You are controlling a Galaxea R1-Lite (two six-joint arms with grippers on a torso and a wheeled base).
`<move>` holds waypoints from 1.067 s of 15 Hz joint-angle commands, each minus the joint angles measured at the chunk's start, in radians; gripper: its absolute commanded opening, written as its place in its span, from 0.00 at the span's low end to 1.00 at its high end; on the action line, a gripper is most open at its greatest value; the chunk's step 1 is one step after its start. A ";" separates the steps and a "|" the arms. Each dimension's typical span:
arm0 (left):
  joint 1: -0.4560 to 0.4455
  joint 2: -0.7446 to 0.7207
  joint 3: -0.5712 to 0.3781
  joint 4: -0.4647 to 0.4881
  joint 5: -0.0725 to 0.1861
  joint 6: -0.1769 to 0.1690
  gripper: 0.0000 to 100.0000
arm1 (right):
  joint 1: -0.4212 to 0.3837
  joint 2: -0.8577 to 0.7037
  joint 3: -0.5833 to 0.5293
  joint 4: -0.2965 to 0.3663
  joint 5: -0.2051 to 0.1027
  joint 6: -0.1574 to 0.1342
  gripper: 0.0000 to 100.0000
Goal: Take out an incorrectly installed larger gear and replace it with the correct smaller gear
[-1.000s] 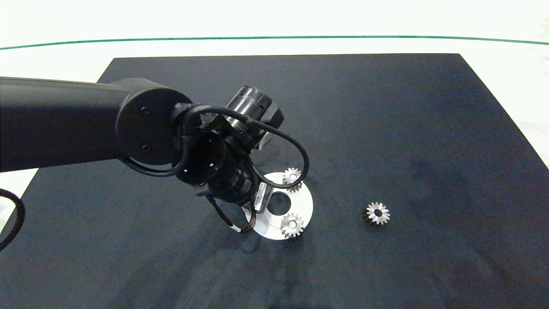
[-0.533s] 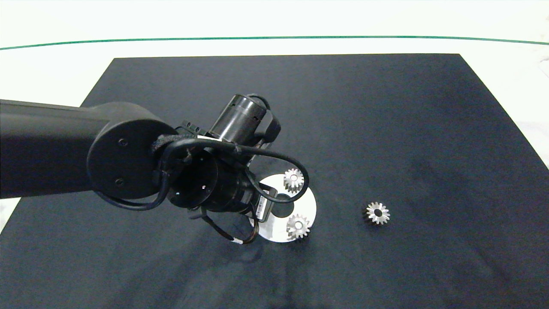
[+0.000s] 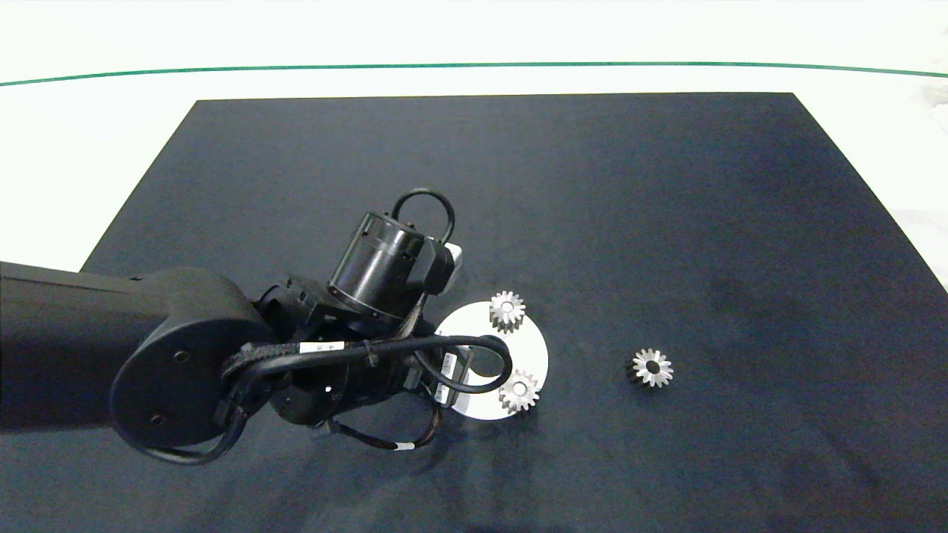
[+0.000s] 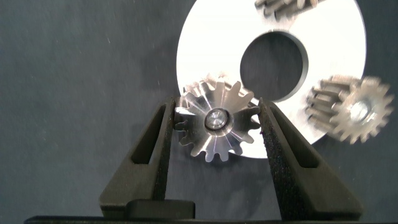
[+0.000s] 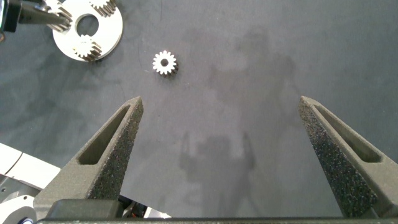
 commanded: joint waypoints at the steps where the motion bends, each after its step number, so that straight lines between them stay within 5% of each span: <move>1: 0.001 -0.005 0.037 -0.028 0.002 -0.001 0.28 | 0.000 -0.003 0.000 0.003 0.000 -0.001 1.00; 16: 0.001 0.046 0.088 -0.113 0.000 0.004 0.28 | 0.000 -0.003 0.000 0.003 0.000 0.000 1.00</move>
